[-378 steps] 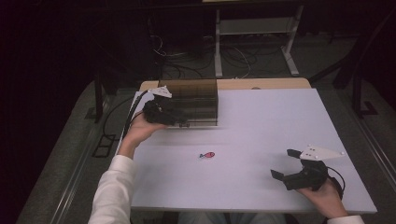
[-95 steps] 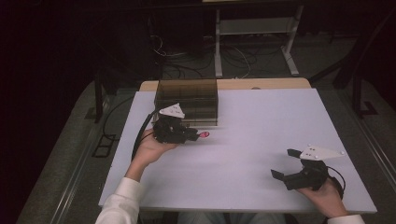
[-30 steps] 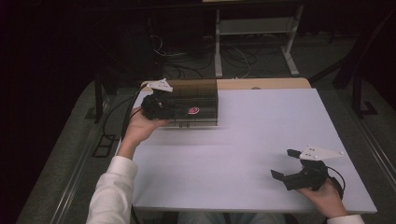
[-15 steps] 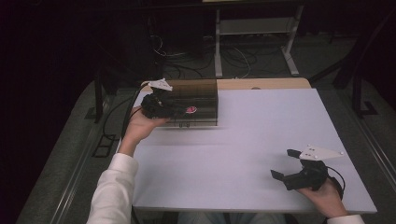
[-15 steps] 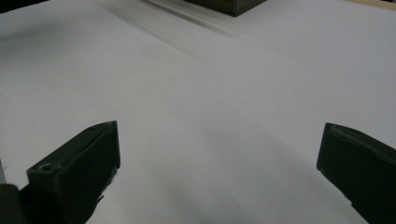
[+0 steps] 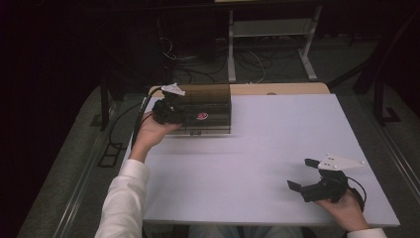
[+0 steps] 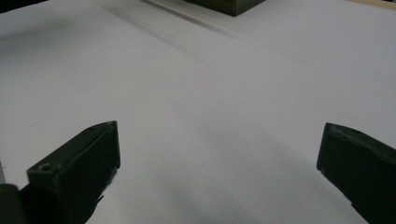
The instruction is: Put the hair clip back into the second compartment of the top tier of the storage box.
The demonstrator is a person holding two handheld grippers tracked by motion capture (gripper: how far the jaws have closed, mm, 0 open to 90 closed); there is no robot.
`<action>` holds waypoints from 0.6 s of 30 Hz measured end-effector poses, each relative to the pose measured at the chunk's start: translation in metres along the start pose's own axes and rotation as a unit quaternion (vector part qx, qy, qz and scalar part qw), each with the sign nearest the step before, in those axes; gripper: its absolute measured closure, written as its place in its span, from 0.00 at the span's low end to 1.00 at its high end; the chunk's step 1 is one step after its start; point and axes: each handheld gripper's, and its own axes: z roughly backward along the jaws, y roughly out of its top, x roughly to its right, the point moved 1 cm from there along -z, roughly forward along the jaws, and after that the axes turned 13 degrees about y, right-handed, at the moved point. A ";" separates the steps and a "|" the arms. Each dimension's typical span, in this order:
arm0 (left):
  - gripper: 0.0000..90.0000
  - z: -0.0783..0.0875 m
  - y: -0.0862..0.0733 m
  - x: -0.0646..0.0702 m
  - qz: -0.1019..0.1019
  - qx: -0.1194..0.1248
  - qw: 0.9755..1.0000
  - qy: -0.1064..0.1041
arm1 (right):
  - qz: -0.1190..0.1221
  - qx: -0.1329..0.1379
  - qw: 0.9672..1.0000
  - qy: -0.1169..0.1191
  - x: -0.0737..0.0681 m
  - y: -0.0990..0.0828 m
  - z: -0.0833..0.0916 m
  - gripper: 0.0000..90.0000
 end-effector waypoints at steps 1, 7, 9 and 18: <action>0.83 -0.001 0.000 -0.001 0.002 0.000 1.000 0.000 | 0.000 0.000 1.000 0.000 0.000 0.000 0.000 0.00; 0.83 -0.005 -0.001 -0.005 0.010 -0.003 1.000 0.004 | 0.001 0.000 1.000 0.000 0.000 0.000 0.000 0.00; 0.83 -0.006 -0.002 -0.007 0.012 -0.006 1.000 0.004 | 0.001 0.000 1.000 0.000 0.000 0.000 0.000 0.00; 0.83 -0.014 -0.004 -0.012 0.020 -0.012 1.000 0.009 | 0.000 0.000 1.000 0.000 0.000 0.000 0.001 0.00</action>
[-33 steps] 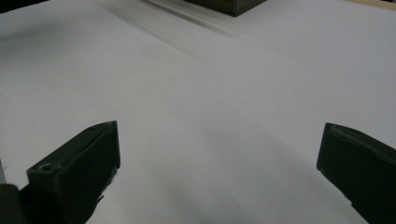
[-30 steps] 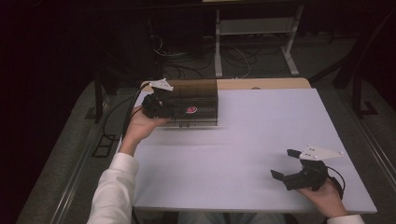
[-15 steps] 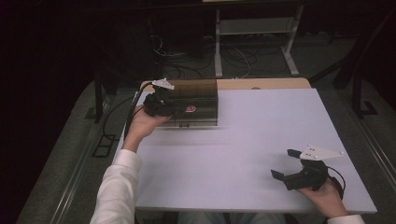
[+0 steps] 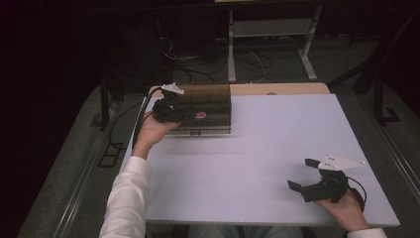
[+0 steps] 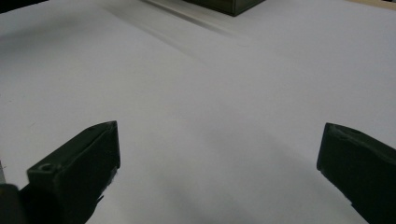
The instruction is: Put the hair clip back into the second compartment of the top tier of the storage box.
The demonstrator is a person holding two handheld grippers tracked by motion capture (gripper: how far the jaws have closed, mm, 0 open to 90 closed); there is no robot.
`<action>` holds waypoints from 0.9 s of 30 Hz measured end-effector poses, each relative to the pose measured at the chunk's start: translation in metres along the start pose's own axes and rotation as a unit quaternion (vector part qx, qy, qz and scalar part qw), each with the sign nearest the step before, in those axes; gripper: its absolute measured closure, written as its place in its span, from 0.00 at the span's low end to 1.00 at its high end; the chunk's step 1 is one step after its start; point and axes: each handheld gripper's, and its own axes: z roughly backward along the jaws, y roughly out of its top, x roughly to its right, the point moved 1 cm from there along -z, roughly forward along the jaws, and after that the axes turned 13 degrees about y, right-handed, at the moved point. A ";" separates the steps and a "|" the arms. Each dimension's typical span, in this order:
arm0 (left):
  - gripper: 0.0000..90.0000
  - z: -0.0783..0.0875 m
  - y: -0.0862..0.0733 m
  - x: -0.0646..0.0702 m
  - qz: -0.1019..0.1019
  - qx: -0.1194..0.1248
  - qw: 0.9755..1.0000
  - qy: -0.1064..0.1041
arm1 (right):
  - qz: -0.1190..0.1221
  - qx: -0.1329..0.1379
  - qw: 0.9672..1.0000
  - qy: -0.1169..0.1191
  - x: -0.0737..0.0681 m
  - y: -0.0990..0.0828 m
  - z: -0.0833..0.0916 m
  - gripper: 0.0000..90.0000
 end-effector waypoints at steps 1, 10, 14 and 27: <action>0.83 -0.001 0.000 0.000 0.001 -0.002 1.000 0.002 | 0.000 0.000 1.000 0.000 0.000 0.000 0.000 0.00; 0.83 -0.011 -0.003 -0.003 0.008 -0.013 1.000 0.009 | 0.000 0.000 1.000 0.000 0.000 0.000 0.000 0.00; 0.83 -0.016 -0.005 -0.004 0.011 -0.020 1.000 0.011 | -0.001 0.000 1.000 0.000 0.001 0.000 0.000 0.00; 0.83 -0.030 -0.011 -0.005 0.016 -0.042 0.999 0.011 | -0.001 0.000 1.000 0.001 0.001 -0.001 0.001 0.00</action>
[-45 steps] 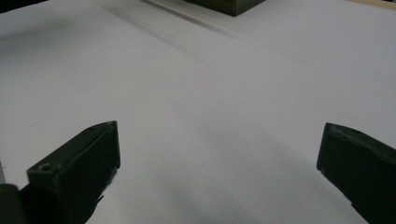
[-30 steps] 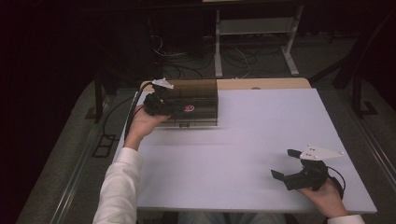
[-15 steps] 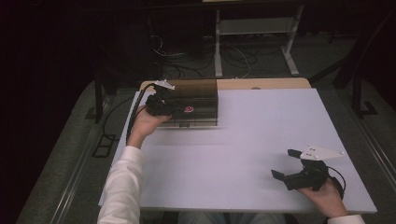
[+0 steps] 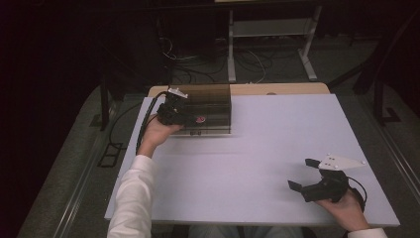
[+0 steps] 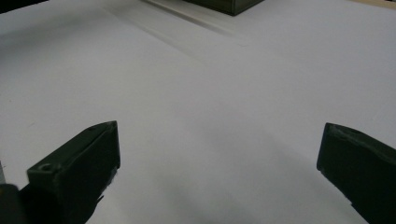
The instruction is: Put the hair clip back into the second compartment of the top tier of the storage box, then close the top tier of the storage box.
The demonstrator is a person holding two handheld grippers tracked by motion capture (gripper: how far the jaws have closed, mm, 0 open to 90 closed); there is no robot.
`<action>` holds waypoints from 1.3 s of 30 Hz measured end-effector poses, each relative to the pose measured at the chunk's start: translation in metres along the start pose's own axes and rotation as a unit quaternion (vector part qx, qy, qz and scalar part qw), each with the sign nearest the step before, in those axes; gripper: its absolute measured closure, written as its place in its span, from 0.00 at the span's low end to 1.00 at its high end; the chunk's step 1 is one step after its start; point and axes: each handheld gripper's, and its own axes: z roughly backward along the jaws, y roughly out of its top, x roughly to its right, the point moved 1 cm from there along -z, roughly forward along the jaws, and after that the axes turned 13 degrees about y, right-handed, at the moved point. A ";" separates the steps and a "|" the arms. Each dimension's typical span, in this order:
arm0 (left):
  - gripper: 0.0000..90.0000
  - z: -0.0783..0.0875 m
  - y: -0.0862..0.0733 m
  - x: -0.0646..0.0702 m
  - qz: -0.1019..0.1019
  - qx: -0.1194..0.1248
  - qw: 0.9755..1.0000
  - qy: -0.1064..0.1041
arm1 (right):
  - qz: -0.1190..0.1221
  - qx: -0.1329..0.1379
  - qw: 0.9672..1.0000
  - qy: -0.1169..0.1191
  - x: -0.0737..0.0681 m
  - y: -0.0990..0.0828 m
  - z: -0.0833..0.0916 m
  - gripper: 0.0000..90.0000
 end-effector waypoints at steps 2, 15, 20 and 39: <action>0.82 -0.001 -0.001 0.000 0.001 -0.003 1.000 0.008 | 0.000 0.000 1.000 0.000 0.000 0.000 0.000 0.00; 0.57 0.009 -0.002 0.003 0.017 0.024 1.000 0.006 | 0.001 -0.001 1.000 0.001 0.000 0.000 -0.001 0.00; 0.51 0.018 -0.001 0.008 0.016 0.043 0.999 0.002 | 0.001 0.000 1.000 0.000 0.000 0.000 -0.001 0.00; 0.45 0.046 -0.002 0.034 -0.019 0.105 0.994 -0.018 | 0.003 -0.002 1.000 0.001 -0.002 0.001 -0.001 0.00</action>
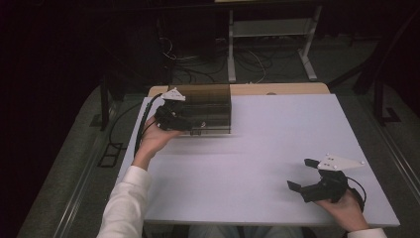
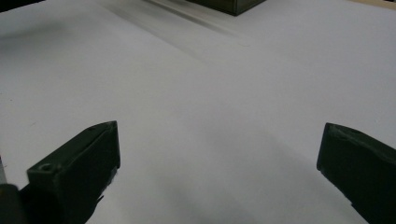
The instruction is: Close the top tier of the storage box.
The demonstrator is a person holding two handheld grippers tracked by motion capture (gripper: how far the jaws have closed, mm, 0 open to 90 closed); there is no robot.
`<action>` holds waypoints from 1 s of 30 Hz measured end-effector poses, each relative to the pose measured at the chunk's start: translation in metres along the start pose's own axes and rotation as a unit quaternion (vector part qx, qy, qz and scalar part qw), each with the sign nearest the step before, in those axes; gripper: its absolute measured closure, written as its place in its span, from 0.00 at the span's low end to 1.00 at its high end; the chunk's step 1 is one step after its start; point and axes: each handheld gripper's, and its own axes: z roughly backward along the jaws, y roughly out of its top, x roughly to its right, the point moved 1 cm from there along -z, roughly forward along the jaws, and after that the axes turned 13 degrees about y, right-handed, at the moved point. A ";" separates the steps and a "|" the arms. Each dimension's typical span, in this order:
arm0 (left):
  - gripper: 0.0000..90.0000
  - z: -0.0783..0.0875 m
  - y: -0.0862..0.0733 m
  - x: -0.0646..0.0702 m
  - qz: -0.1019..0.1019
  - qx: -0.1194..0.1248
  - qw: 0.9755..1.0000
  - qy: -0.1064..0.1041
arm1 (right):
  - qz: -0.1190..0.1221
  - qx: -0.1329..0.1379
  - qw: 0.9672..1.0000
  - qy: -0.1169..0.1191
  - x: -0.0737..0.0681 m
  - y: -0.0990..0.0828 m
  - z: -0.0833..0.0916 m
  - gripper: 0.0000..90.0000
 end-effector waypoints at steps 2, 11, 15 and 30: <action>0.44 0.001 -0.001 0.002 -0.001 0.003 1.000 -0.001 | 0.000 0.001 1.000 0.000 0.000 0.000 0.000 0.00; 0.44 0.005 -0.007 0.010 0.000 0.017 1.000 -0.014 | 0.000 0.001 1.000 0.000 0.000 0.000 0.000 0.00; 0.44 0.008 -0.010 0.012 -0.001 0.020 1.000 -0.017 | 0.000 0.000 1.000 0.000 0.000 0.000 0.000 0.00; 0.72 0.007 -0.025 0.014 -0.014 0.001 0.999 -0.053 | 0.000 -0.001 1.000 0.000 0.000 0.000 -0.001 0.00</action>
